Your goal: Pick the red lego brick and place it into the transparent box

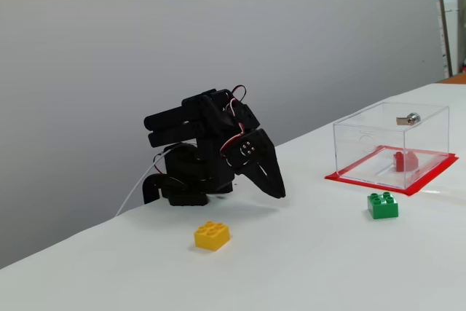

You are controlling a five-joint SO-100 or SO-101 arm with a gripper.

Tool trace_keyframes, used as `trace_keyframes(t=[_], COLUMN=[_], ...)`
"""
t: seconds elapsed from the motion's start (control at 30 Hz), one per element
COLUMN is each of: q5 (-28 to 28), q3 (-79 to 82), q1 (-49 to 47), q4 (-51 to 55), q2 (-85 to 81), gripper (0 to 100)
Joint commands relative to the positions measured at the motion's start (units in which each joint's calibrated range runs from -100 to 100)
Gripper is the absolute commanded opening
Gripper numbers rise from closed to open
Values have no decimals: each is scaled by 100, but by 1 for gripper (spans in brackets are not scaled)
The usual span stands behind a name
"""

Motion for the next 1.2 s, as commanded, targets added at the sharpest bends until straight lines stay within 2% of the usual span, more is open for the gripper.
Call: trace_keyframes(t=[0.0,1.17], q5=[-13,24], q3=[-132,-159], q1=[2,2], q4=[378,473], q2=[-59,-51], gripper=[1,2])
